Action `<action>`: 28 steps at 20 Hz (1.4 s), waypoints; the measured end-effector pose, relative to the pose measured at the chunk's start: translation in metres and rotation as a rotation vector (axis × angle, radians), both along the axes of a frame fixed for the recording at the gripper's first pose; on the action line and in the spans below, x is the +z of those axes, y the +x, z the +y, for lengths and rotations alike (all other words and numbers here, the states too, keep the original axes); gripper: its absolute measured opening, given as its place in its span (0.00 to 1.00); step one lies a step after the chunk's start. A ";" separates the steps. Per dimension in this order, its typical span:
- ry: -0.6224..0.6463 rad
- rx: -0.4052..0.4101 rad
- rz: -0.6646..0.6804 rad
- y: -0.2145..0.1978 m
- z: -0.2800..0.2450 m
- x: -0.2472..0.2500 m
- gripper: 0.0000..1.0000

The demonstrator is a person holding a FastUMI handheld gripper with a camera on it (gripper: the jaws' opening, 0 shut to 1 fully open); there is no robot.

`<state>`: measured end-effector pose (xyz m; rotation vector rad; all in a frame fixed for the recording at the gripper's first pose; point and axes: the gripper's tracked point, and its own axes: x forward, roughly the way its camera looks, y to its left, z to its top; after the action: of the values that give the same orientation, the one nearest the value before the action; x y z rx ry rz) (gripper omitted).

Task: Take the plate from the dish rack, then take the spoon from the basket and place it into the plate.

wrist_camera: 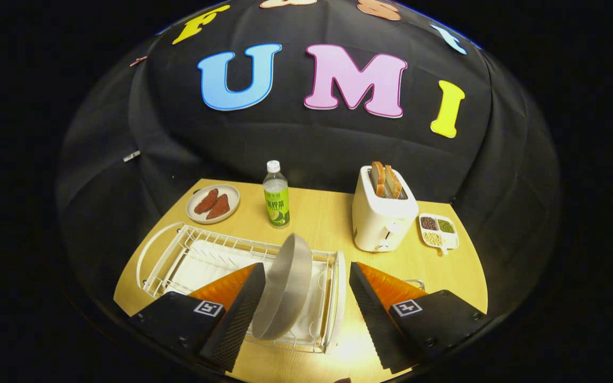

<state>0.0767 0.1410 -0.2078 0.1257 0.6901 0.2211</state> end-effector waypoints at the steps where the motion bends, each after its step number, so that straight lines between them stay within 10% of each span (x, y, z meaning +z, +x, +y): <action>1: -0.010 0.006 0.022 0.000 0.005 -0.010 0.99; 6: -0.060 -0.012 0.118 0.006 0.015 -0.049 0.85; 9: -0.070 -0.060 0.152 0.005 0.016 -0.049 0.42; 11: -0.119 -0.097 0.169 0.009 0.009 -0.054 0.35; 23: -0.406 0.007 -0.065 0.044 0.017 0.014 0.26; 28: -0.264 -0.033 -0.077 0.041 0.009 0.036 0.26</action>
<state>0.1177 0.1498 -0.1717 -0.1234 0.6346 0.1011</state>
